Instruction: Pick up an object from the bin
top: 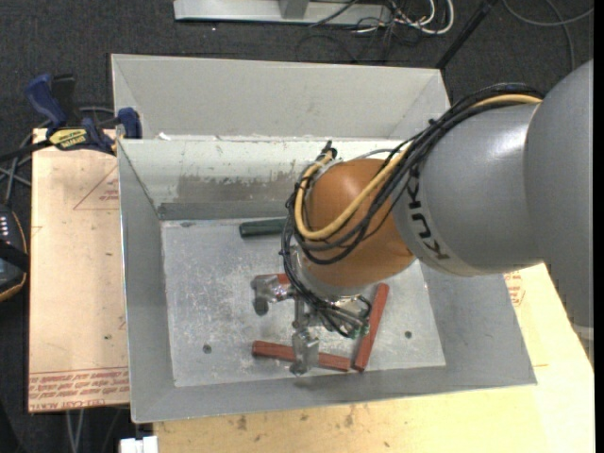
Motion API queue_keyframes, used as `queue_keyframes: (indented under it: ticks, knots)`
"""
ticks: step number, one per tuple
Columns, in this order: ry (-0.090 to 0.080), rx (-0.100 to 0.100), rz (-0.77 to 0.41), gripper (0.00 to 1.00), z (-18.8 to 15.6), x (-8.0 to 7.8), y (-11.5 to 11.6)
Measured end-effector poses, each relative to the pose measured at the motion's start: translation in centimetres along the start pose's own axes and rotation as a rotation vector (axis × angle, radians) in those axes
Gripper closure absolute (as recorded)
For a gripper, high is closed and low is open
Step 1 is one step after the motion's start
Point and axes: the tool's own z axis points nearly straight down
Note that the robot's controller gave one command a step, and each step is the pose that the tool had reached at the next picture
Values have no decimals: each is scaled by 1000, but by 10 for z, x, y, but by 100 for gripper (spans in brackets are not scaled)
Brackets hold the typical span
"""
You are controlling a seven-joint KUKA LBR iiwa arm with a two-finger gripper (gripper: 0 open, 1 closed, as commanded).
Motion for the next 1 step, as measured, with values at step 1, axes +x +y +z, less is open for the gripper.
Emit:
queue_keyframes:
  ticks: [1]
  knots:
    - [-3, 0, 185, 0, 40, 18, -27]
